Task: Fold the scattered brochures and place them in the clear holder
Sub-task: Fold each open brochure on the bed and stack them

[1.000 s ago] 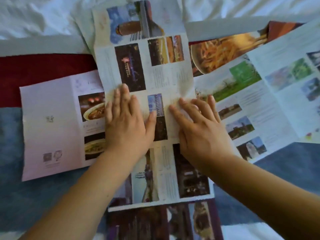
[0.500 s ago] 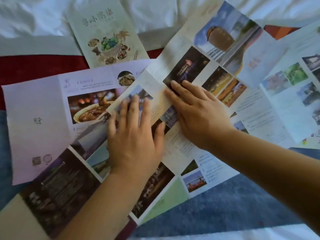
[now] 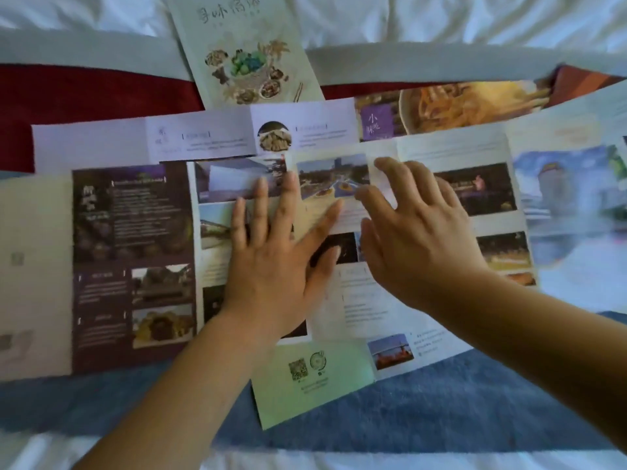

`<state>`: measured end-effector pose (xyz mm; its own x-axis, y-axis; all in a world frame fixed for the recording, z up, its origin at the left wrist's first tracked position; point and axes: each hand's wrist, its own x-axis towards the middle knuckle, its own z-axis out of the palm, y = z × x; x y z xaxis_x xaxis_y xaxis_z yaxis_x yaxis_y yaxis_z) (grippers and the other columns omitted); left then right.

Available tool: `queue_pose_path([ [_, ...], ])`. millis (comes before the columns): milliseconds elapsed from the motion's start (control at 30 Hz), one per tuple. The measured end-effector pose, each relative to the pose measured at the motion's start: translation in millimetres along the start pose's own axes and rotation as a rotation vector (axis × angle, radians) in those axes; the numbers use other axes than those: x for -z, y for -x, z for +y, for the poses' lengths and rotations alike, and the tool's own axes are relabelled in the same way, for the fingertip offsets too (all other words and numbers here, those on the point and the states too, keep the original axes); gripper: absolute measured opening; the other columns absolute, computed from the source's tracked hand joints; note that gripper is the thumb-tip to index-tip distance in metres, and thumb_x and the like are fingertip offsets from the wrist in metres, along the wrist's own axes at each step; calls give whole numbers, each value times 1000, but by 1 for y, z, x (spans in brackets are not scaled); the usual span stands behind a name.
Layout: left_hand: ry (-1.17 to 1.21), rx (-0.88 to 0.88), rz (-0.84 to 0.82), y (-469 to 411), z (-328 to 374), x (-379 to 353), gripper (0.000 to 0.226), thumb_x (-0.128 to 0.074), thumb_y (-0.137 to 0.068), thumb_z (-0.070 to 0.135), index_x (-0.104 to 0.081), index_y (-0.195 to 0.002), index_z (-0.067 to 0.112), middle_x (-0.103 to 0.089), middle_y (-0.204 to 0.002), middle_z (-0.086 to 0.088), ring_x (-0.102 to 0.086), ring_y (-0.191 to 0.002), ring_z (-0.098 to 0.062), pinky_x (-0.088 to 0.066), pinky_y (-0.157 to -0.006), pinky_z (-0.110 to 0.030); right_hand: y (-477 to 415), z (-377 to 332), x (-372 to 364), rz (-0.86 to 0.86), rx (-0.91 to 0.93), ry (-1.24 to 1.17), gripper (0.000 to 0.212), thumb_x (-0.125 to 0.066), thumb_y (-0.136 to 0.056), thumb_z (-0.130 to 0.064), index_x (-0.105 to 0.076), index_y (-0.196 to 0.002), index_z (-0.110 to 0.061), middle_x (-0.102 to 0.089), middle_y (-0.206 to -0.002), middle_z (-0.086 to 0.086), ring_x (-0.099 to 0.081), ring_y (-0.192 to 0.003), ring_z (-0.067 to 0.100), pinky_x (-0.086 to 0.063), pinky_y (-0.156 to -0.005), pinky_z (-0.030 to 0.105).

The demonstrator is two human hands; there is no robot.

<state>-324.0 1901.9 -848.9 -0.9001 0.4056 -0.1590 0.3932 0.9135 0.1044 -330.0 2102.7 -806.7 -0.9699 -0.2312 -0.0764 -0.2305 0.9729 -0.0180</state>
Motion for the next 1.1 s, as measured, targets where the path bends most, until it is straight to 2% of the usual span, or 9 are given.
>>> queue_pose_path([
  [67, 1, -96, 0, -5, -1, 0, 62, -16, -103, 64, -4, -161, 45, 5, -171, -13, 6, -156, -40, -7, -124, -62, 1, -7, -12, -76, 1, -187, 57, -35, -100, -32, -40, -155, -16, -21, -169, 17, -17, -157, 37, -20, -125, 50],
  [133, 28, -110, 14, -3, -1, 1, 61, -21, -104, 60, -16, -161, 40, 1, -171, -11, 3, -158, -32, -6, -125, -57, 5, -11, -23, -110, 28, -247, 64, -33, -100, -29, -27, -164, -20, -6, -173, 12, -1, -160, 28, -6, -130, 45],
  [200, 77, -61, 46, 3, -5, 1, 60, -27, -105, 52, -22, -162, 32, -7, -171, -7, -3, -158, -25, -9, -127, -52, 7, -10, -32, -59, 44, -234, 63, -34, -103, -30, -23, -165, -23, -6, -173, 9, -1, -160, 25, -5, -130, 43],
  [267, 109, 40, 64, 11, -19, 2, 62, -28, -105, 50, -20, -163, 26, -9, -171, -2, -4, -158, -20, -9, -127, -49, 8, -8, -37, -35, 40, -208, 60, -28, -109, -39, -18, -166, -25, -5, -173, 6, 0, -160, 22, -4, -130, 43],
  [367, 86, 180, 61, 27, -57, 6, 64, -22, -104, 57, -12, -163, 34, -1, -172, 3, 0, -158, -19, -2, -127, -48, 6, -8, -43, -18, 44, -182, 63, -21, -109, -51, -14, -166, -26, -3, -174, 5, 3, -160, 20, -2, -130, 42],
  [600, 52, 436, 89, 78, -158, 11, 67, -17, -100, 68, -7, -161, 43, 3, -172, 5, 6, -158, -21, -5, -126, -54, 7, -8, -47, -19, 54, -158, 63, -19, -109, -51, -11, -166, -25, -2, -174, 7, 3, -160, 22, -3, -130, 44],
  [833, 56, 415, 144, 90, -185, 4, 69, -20, -99, 66, -13, -162, 37, -4, -172, 2, -2, -158, -23, -7, -125, -54, 8, -35, -35, -72, 29, -142, 61, -16, -109, -48, -11, -166, -26, 0, -173, 12, 6, -160, 31, -3, -129, 53],
  [967, 53, 408, 197, 91, -184, -2, 69, -22, -100, 65, -17, -162, 36, -7, -172, 2, -5, -158, -24, -9, -125, -54, -4, -106, -31, -163, -16, -185, 65, -6, -109, -54, 11, -164, -25, 19, -171, 8, 24, -156, 27, 8, -128, 48],
  [1100, 62, 410, 220, 91, -182, -3, 68, -25, -100, 64, -21, -162, 34, -9, -172, 0, -6, -158, -25, -10, -125, -55, -31, -195, -32, -159, 38, -282, 70, -6, -107, -54, 2, -165, -17, 13, -172, 9, 22, -157, 31, 10, -127, 52],
])
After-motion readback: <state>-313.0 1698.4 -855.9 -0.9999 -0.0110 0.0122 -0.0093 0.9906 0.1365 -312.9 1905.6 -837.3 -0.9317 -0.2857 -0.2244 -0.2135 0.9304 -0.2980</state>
